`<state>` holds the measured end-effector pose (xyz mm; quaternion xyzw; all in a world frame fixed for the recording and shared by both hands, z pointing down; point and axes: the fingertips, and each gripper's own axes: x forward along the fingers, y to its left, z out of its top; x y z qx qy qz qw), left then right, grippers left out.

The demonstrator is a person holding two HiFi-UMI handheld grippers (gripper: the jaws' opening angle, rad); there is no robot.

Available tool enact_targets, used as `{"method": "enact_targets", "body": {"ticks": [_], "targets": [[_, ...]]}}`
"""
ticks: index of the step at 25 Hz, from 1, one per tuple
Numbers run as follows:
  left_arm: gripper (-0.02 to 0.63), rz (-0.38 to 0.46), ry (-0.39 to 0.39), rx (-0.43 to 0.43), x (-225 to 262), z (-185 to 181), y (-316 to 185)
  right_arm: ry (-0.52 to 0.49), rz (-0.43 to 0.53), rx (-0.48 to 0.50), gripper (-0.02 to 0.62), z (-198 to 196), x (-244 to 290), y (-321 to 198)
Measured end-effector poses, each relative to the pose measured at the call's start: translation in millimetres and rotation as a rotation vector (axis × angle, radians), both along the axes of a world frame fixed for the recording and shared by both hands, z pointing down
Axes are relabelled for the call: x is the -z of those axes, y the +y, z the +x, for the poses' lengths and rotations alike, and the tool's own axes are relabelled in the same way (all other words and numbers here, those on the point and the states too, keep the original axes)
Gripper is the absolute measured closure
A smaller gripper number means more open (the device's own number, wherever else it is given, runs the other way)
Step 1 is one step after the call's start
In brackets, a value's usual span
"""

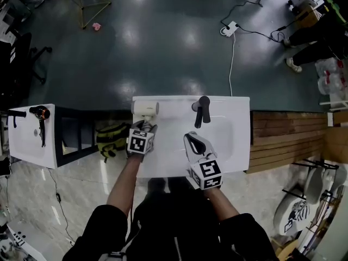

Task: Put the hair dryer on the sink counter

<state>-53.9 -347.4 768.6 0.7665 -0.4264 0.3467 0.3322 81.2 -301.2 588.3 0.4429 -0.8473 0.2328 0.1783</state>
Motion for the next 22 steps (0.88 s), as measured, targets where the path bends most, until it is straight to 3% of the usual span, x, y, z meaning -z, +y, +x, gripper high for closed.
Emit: {"method": "enact_targets", "body": {"ticks": [22], "targets": [[0.387,0.012,-0.046,0.031,-8.0,2.6,-6.2,0.000,0.011,-0.008,0.591,-2.0,3.6,0.4]]}}
